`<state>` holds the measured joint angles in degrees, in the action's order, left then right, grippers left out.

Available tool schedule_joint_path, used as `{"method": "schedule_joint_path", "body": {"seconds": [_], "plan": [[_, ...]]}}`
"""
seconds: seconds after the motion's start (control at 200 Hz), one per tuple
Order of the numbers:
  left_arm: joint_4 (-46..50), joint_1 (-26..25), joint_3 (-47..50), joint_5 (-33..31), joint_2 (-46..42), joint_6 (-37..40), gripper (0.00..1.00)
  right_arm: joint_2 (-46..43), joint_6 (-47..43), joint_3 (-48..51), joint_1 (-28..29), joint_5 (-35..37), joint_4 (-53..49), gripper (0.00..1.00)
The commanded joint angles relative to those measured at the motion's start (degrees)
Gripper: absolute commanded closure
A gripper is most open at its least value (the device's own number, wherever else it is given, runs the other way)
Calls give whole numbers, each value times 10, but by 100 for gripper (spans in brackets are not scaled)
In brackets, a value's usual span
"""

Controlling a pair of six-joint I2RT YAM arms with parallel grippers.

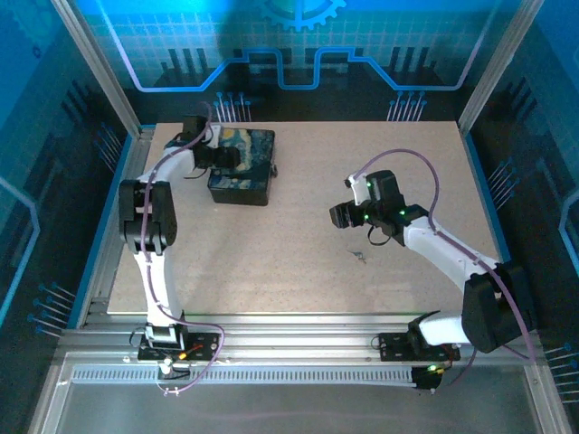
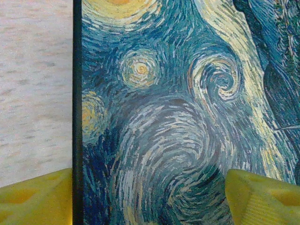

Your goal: Unlock the padlock with the key

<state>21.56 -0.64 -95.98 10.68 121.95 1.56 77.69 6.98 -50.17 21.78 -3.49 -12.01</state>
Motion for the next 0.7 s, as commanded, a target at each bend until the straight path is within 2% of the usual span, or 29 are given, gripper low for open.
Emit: {"method": "schedule_joint_path", "body": {"seconds": [0.0,0.11,0.2,0.285,0.49,0.695], "plan": [[44,-62,-7,69,22,79,21,14,38,-13,16,-14,2,20],[82,-119,-28,33,26,136,21,35,66,-16,19,-26,23,22],[84,-147,-36,35,19,133,21,65,85,-29,26,-38,33,24],[61,-158,-33,14,1,93,17,93,96,-44,41,-52,38,25],[33,-145,5,-49,-86,-19,9,144,129,-66,81,-73,62,26],[40,-115,102,-86,-196,-177,8,197,169,-84,120,-98,110,27]]}}
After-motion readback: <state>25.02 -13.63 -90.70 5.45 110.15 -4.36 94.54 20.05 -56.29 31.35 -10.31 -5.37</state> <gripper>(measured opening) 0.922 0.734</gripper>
